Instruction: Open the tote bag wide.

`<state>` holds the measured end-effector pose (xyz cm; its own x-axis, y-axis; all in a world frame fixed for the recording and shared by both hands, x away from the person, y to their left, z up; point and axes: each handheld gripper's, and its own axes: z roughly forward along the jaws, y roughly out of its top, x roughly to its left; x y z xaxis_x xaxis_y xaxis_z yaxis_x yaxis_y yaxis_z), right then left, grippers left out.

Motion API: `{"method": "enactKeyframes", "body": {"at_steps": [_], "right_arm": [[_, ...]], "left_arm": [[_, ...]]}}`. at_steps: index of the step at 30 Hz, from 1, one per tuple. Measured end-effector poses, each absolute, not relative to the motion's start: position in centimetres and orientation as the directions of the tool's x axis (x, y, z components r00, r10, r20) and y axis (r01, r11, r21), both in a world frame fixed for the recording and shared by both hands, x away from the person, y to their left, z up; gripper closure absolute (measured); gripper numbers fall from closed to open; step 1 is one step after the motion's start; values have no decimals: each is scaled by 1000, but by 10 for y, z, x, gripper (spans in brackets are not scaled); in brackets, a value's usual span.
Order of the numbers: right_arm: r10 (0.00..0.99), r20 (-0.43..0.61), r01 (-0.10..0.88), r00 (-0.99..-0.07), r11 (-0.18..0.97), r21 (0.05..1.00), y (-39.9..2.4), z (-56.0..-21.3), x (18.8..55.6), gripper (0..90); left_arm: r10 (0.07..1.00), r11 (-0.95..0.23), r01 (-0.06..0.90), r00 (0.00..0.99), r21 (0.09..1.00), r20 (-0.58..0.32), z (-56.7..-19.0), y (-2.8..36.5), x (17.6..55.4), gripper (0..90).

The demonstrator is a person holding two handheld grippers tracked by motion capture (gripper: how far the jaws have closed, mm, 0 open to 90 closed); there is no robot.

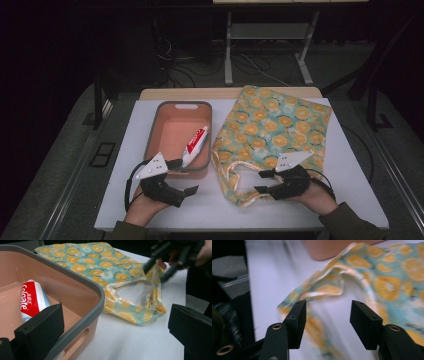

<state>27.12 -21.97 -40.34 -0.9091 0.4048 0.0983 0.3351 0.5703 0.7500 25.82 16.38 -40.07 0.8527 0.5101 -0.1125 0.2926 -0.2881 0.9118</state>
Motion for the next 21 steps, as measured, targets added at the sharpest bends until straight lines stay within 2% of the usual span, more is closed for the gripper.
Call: {"method": "enactKeyframes", "body": {"at_steps": [9, 17, 18, 20, 21], "right_arm": [[261, 104, 249, -960, 620, 744, -190, -418, 251, 502], [224, 68, 209, -972, 705, 678, -171, -439, 251, 584], [215, 56, 198, -975, 728, 656, -167, -443, 249, 678], [222, 36, 191, -974, 730, 657, -165, -444, 249, 756], [222, 36, 191, -974, 730, 657, -165, -444, 249, 756]], "left_arm": [[509, -291, 295, 853, 910, -114, -401, 163, 258, 0], [503, -301, 291, 857, 908, -108, -402, 162, 258, 0], [504, -298, 292, 856, 909, -110, -402, 162, 257, 0], [505, -298, 292, 856, 909, -110, -402, 162, 258, 0], [505, -298, 292, 856, 909, -110, -402, 162, 258, 0]]}}
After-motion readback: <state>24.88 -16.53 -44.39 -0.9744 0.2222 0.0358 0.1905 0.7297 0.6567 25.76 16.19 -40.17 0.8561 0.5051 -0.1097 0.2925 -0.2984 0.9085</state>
